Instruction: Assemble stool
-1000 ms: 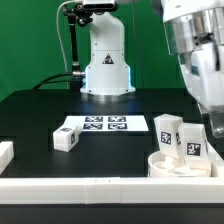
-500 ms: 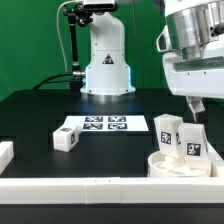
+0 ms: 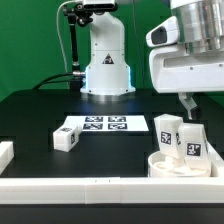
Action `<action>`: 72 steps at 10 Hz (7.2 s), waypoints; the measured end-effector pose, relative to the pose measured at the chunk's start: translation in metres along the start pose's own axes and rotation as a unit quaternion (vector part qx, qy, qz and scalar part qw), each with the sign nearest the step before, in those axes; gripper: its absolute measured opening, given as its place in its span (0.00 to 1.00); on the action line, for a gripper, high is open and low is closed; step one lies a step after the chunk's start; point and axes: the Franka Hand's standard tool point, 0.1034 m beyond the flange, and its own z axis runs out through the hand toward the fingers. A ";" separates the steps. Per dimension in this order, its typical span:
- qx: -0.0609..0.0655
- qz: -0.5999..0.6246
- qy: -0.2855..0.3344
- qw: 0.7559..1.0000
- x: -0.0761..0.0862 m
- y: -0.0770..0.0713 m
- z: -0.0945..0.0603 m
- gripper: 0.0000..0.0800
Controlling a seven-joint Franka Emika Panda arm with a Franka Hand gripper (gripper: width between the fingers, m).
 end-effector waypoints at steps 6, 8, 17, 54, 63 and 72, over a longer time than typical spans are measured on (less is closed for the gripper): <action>-0.009 -0.223 0.004 0.975 0.004 0.004 0.001 0.81; -0.025 -0.358 0.018 0.933 0.010 0.005 -0.001 0.81; -0.061 -0.685 0.002 0.726 0.018 0.019 0.004 0.81; -0.034 0.152 0.030 0.987 0.009 0.028 0.031 0.42; -0.002 0.441 0.015 0.897 0.007 0.025 0.033 0.42; 0.011 0.603 0.010 0.798 0.009 0.023 0.032 0.42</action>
Offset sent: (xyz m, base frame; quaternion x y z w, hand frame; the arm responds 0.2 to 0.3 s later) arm 0.0000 0.0000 0.0000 0.0000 0.0000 -0.1938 0.9810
